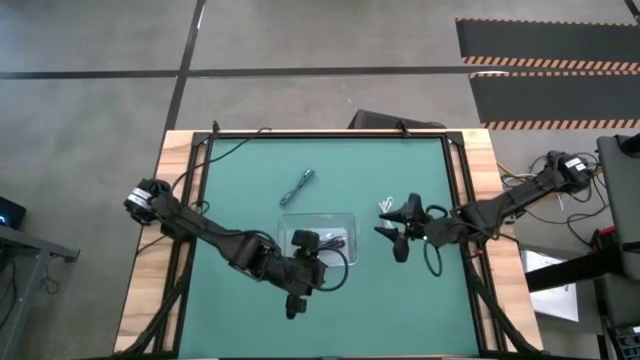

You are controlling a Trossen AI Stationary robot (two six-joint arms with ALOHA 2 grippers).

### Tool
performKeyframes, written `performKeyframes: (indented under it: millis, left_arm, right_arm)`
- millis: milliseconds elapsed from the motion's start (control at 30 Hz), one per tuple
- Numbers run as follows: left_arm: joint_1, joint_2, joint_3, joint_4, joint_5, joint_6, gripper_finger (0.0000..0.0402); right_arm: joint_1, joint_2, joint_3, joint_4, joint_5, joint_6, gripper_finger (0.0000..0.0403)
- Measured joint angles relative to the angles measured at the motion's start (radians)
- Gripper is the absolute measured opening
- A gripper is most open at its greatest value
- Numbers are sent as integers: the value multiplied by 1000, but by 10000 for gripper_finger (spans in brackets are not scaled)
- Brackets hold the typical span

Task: Pick and place USB-C Cables
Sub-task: Put the white charger cable into the transparent bin

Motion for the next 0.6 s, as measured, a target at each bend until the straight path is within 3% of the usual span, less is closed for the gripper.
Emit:
performKeyframes:
  millis: [267,600]
  left_arm:
    - [-5,-53,-127,159,0,25,151]
    - [5,-223,-362,514,-8,79,151]
  right_arm:
    - [-82,0,1,-140,-7,112,187]
    - [-168,31,2,-398,-11,330,187]
